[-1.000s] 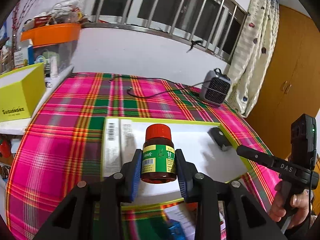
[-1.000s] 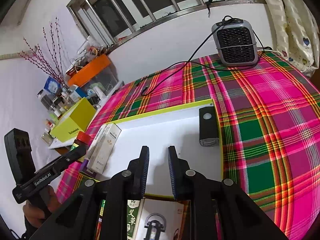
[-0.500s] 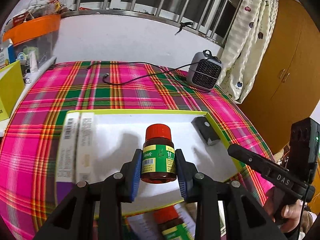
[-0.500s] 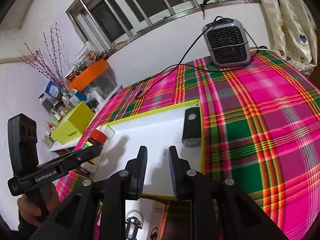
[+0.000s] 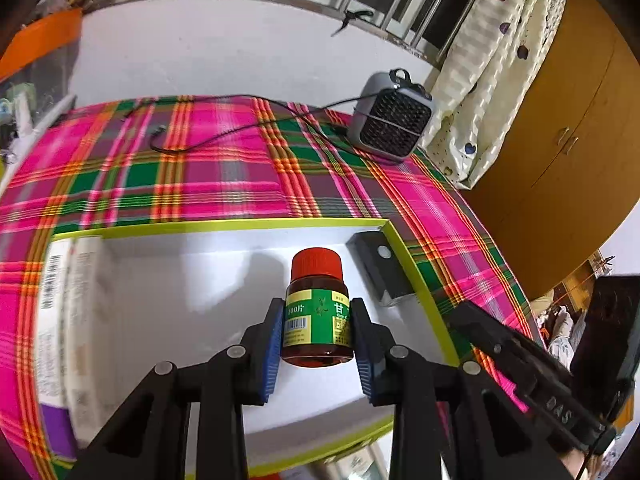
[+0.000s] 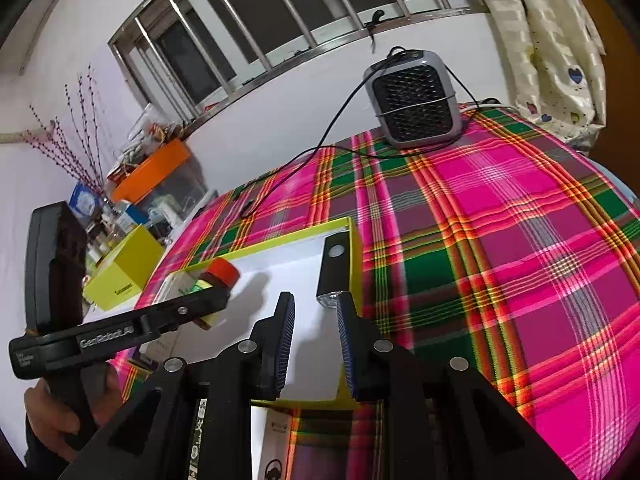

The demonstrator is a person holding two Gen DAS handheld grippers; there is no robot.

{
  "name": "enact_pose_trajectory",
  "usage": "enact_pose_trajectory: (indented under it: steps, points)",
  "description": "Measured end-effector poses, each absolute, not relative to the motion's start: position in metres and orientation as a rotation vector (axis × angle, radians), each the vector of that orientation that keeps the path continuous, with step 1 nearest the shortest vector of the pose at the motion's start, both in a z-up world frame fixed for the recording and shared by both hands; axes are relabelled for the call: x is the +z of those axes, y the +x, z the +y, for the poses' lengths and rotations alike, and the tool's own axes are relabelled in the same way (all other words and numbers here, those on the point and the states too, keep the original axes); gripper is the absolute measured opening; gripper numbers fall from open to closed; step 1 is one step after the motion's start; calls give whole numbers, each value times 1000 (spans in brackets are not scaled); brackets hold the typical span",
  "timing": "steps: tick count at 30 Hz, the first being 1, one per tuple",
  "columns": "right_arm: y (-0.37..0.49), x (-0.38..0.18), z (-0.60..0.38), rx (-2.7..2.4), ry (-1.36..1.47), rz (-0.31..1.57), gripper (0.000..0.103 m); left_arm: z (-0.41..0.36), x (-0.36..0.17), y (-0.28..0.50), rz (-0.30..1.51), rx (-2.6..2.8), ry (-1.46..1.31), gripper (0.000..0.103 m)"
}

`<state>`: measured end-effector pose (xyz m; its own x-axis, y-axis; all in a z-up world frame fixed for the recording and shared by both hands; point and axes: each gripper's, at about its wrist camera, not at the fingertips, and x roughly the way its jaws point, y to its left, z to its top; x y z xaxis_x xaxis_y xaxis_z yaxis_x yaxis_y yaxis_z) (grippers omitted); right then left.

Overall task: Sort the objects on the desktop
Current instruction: 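Carry the red-capped green-labelled bottle over the yellow tray with the left gripper, then lower the bottle into the tray beside the black flashlight and open the left gripper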

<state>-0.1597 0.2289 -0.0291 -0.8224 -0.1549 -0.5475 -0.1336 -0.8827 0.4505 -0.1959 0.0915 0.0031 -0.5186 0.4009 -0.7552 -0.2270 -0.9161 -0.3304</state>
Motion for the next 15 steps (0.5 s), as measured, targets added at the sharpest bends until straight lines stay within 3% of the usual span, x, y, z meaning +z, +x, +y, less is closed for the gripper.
enact_pose_trajectory:
  steps: [15]
  points:
    - [-159,-31,235,-2887,937,-797,23,116,-22,-246,-414,2356,-1443,33]
